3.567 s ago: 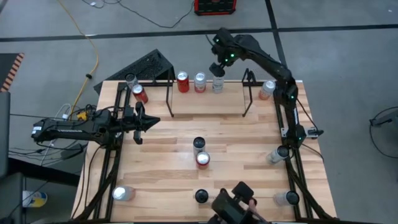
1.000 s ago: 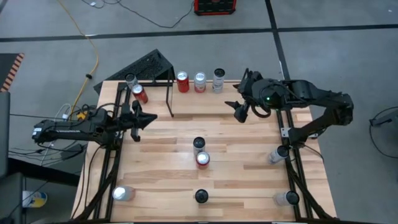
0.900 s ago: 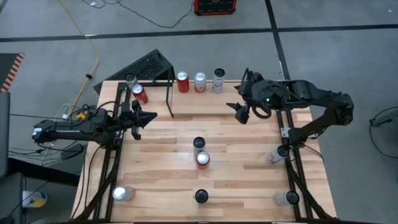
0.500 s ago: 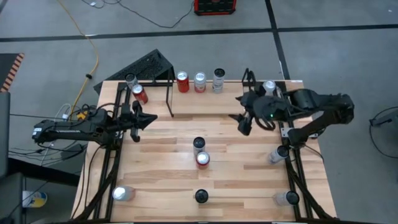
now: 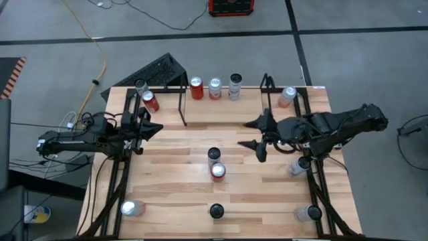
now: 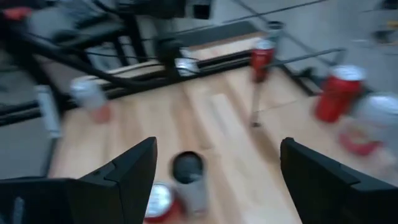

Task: Place canned beverage on shelf
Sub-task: Put the bottom right white pink soda can on the shelf

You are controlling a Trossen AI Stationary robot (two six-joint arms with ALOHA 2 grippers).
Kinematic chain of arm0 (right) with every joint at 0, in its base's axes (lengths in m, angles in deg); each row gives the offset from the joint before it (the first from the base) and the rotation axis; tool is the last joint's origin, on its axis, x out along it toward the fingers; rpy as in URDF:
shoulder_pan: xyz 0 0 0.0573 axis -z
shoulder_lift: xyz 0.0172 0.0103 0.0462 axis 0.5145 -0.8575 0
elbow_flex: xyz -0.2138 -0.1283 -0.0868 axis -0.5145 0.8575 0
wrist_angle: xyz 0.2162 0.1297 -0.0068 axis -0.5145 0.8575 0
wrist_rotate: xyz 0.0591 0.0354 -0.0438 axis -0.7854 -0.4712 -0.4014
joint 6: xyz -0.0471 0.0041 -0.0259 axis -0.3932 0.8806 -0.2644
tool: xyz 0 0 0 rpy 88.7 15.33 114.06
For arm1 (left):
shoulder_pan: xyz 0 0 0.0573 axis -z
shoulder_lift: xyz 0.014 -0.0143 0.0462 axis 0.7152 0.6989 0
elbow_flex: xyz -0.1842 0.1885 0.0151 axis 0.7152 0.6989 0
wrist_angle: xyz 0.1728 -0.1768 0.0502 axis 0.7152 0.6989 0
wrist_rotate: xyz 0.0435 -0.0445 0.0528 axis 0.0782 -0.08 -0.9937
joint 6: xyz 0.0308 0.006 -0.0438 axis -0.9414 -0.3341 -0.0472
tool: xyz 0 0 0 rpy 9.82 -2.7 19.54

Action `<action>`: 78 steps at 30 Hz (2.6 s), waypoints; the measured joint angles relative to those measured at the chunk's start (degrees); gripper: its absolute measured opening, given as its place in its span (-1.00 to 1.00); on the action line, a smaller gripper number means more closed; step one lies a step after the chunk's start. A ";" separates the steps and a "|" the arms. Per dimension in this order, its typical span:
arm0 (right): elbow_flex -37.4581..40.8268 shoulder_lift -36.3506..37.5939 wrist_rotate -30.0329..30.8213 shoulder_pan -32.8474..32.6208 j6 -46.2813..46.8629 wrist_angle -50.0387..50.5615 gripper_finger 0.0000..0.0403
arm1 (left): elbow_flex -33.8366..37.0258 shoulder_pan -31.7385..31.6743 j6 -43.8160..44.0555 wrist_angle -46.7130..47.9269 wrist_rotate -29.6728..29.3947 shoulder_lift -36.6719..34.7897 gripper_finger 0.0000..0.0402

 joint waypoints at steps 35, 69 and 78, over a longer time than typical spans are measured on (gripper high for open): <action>-14.24 -2.42 -22.46 -11.06 66.55 58.00 0.56 | 1.42 0.00 -2.25 0.23 -3.34 0.52 -1.00; -14.20 -21.05 -44.97 -37.30 98.93 55.57 0.56 | 1.39 0.00 -2.13 0.23 -2.86 0.52 -1.00; -14.20 -23.10 -42.89 -41.27 99.39 52.89 0.56 | 1.37 0.00 -2.02 0.21 -3.00 0.52 -1.00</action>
